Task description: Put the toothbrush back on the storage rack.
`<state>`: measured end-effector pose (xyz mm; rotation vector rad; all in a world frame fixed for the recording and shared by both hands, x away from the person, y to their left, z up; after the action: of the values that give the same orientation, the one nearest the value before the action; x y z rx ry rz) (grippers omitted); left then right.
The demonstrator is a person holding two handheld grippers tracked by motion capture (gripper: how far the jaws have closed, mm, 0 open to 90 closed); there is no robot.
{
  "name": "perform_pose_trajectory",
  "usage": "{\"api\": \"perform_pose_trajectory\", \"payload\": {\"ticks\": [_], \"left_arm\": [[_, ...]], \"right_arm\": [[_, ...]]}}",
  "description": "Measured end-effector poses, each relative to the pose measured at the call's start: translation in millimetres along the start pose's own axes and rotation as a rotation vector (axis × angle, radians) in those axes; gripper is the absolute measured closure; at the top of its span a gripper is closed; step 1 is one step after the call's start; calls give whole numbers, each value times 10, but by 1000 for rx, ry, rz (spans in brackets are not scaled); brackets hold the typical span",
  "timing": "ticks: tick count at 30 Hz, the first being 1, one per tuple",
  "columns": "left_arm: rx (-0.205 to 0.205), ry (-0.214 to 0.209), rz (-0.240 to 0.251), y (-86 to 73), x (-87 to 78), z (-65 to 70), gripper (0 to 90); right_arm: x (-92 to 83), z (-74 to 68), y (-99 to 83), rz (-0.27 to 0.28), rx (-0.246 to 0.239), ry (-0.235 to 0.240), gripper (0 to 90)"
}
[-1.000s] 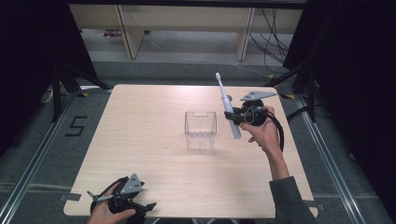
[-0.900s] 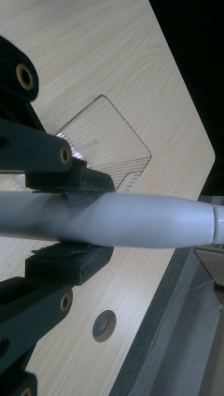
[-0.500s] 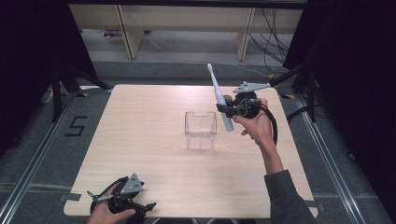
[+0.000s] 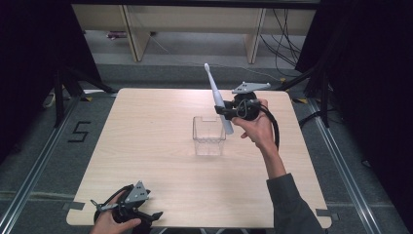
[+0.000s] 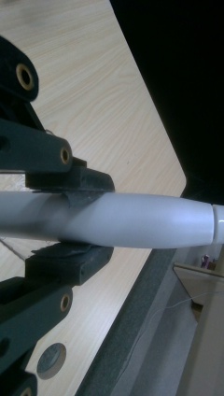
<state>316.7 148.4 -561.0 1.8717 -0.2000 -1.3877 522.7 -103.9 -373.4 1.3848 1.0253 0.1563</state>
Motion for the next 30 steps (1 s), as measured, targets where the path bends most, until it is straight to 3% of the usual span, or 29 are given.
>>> {"api": "perform_pose_trajectory", "payload": {"ticks": [3, 7, 9, 19, 23, 24, 27, 30], "left_arm": [[0, -1, -1, -3, 2, 3, 148], [1, -2, -1, 1, 2, 5, 148], [0, -2, -1, -1, 2, 5, 148], [-10, -4, 0, -2, 4, 16, 148], [3, -4, 0, 2, 3, 11, 148], [-13, -3, 2, 1, 3, 21, 148], [-20, -3, 0, -3, 5, 21, 148], [-12, -4, 1, 0, 4, 21, 148]], "right_arm": [[46, -42, 8, -7, 17, 10, 667], [111, -79, 43, -2, -12, 17, 667], [140, -113, 45, -10, -1, 30, 667], [312, -113, 41, -9, -10, 28, 666], [362, -135, 5, -37, 10, 36, 666], [375, -118, 5, -37, -9, 30, 666], [441, -130, -37, -59, 0, 26, 667], [497, -134, -60, -62, -17, 28, 666]]}}
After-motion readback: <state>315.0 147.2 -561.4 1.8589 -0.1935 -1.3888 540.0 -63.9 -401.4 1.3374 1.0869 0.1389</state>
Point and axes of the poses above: each handheld gripper's, and its own axes: x roughly forward along the jaws, y roughly out of its top, z roughly to its right, the point moved 8 cm from there along x, roughly forward along the jaws, and after that the axes turned 9 degrees about x, right-handed, at the moved point
